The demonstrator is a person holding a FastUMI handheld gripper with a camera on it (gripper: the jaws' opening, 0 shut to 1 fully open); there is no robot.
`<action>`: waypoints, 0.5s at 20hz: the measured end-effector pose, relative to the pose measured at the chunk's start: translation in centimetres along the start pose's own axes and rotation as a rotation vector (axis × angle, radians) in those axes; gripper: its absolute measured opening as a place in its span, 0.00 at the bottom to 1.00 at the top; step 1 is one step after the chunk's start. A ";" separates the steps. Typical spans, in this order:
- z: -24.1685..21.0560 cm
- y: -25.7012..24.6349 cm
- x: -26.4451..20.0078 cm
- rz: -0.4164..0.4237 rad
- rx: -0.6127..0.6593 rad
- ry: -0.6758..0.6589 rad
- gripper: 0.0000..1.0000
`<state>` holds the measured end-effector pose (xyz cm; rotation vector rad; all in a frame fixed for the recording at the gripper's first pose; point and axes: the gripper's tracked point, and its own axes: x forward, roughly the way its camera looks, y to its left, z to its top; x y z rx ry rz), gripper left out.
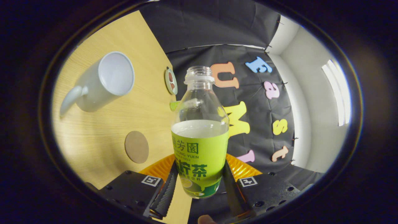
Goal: Take the bottle from table, then pour the juice into the cup, finally place the bottle on the coaster
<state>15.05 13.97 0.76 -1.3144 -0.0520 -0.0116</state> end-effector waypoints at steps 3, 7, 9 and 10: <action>0.1 -0.5 0.0 -0.023 -0.045 -0.002 0.77; 0.4 -0.8 0.0 -0.052 -0.120 -0.010 0.77; 0.3 -1.0 0.2 -0.063 -0.153 -0.009 0.77; 0.3 -1.1 0.1 -0.067 -0.165 -0.009 0.77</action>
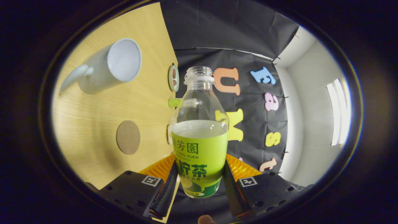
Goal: Take the bottle from table, then pour the juice into the cup, finally place the bottle on the coaster
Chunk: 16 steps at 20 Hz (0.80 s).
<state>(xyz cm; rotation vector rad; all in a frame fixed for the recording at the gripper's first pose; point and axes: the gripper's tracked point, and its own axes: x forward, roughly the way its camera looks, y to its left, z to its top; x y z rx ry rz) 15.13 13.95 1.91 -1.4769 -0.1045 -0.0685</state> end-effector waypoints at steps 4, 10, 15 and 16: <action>0.3 -0.4 -0.2 -0.025 -0.052 -0.010 0.77; 1.2 -0.8 -0.6 -0.046 -0.112 -0.025 0.77; 1.4 -1.0 -0.8 -0.054 -0.152 -0.031 0.77; 1.5 -0.9 -0.8 -0.052 -0.157 -0.031 0.77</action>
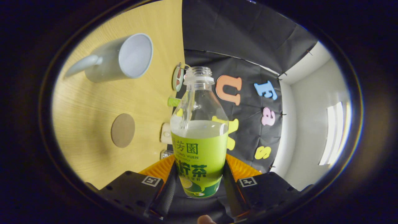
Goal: Take the bottle from table, then pour the juice into the cup, finally place the bottle on the coaster
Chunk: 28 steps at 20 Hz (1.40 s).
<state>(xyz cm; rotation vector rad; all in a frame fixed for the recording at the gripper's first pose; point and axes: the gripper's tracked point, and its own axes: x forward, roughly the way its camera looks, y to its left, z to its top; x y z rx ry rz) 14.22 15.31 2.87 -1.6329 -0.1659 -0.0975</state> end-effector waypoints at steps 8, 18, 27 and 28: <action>0.7 -1.3 0.6 -0.010 -0.039 0.003 0.76; 0.6 -2.9 0.3 -0.028 -0.082 0.018 0.76; 0.4 -3.8 0.4 -0.028 -0.117 0.032 0.76; 0.4 -3.8 0.4 -0.027 -0.124 0.033 0.76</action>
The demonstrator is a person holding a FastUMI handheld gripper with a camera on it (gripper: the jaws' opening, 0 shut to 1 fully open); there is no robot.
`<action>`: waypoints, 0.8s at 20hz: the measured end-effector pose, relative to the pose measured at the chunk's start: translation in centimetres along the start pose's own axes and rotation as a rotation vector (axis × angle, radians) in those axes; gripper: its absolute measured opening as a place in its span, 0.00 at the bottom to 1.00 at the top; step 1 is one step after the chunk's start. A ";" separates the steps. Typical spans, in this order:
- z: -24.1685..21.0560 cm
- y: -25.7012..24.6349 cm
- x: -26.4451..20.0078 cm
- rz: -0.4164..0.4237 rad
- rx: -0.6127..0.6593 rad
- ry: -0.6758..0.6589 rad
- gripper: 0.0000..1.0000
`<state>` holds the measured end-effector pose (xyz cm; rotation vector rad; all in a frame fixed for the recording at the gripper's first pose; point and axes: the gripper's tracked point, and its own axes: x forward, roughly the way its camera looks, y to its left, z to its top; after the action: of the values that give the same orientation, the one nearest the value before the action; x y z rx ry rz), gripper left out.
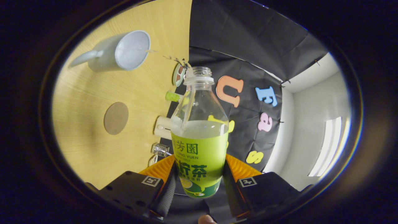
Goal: Take the bottle from table, then pour the juice into the cup, finally place the bottle on the coaster
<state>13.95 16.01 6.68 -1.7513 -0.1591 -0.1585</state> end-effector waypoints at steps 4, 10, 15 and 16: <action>0.0 -0.6 0.1 -0.004 -0.015 -0.001 0.76; 0.0 -1.9 -0.1 -0.018 -0.046 -0.004 0.76; 0.2 -2.4 0.0 -0.018 -0.072 -0.007 0.76; 0.2 -2.5 0.0 -0.018 -0.077 -0.007 0.76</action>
<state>13.49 16.62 9.06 -1.8280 -0.1761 -0.1735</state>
